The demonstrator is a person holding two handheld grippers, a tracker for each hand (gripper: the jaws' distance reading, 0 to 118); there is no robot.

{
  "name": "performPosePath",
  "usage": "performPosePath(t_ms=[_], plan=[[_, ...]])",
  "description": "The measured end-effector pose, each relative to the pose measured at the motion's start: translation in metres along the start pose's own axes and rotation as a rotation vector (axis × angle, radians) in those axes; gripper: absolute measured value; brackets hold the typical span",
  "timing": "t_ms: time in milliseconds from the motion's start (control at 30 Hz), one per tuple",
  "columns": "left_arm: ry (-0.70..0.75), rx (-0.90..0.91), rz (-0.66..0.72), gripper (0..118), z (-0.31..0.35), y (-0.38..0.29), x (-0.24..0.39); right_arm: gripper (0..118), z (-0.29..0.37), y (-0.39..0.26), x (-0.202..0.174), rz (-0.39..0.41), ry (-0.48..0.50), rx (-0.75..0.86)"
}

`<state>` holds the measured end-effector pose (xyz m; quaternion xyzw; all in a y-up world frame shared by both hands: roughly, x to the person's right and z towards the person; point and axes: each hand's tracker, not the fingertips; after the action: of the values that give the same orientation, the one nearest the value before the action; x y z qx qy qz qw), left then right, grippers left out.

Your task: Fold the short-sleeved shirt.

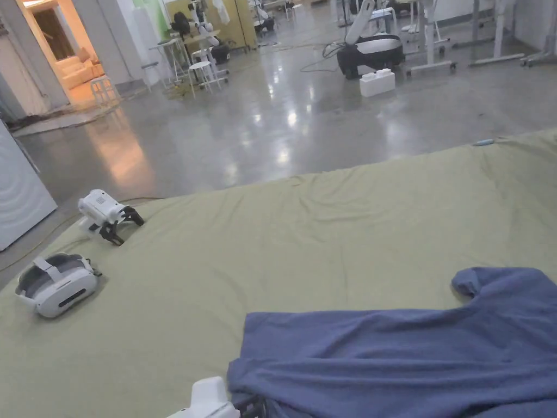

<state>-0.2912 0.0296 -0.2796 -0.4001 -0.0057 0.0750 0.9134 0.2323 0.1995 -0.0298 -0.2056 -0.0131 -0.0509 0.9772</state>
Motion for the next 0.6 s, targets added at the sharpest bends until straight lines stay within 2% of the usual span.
performPosePath(t_ms=[133, 167, 200, 233, 300, 333, 367, 433, 567, 600], plan=[[0.029, -0.005, -0.031, 44, -0.007, -0.005, 0.006, 0, -0.012, -0.006, 0.010, -0.018, -0.023, -0.044], [0.027, -0.001, -0.034, 29, -0.006, -0.003, 0.009, 0, -0.016, -0.009, 0.013, -0.025, -0.022, -0.053], [0.046, 0.006, -0.068, 6, -0.006, -0.001, 0.012, 0, -0.021, -0.010, 0.014, -0.035, -0.021, -0.066], [0.038, -0.003, -0.090, 1, -0.006, -0.002, 0.017, 0, -0.029, -0.010, 0.016, -0.046, -0.019, -0.082], [0.081, -0.034, -0.152, 1, -0.013, -0.002, 0.025, 0, -0.052, -0.011, 0.020, -0.062, -0.023, -0.100], [0.079, -0.032, -0.134, 1, -0.016, -0.003, 0.026, 2, -0.069, -0.011, 0.024, -0.073, -0.023, -0.120], [0.081, -0.035, -0.128, 1, -0.019, -0.005, 0.026, 19, -0.092, -0.012, 0.029, -0.086, -0.019, -0.171], [0.083, -0.045, -0.131, 1, -0.019, -0.003, 0.025, 79, -0.144, -0.022, 0.045, -0.092, -0.037, -0.242], [0.068, -0.067, -0.123, 1, -0.017, 0.001, 0.023, 73, -0.245, -0.048, 0.077, -0.181, -0.120, -0.343], [0.044, -0.084, -0.102, 1, -0.018, 0.000, 0.023, 73, -0.264, -0.053, 0.081, -0.171, -0.140, -0.363]])
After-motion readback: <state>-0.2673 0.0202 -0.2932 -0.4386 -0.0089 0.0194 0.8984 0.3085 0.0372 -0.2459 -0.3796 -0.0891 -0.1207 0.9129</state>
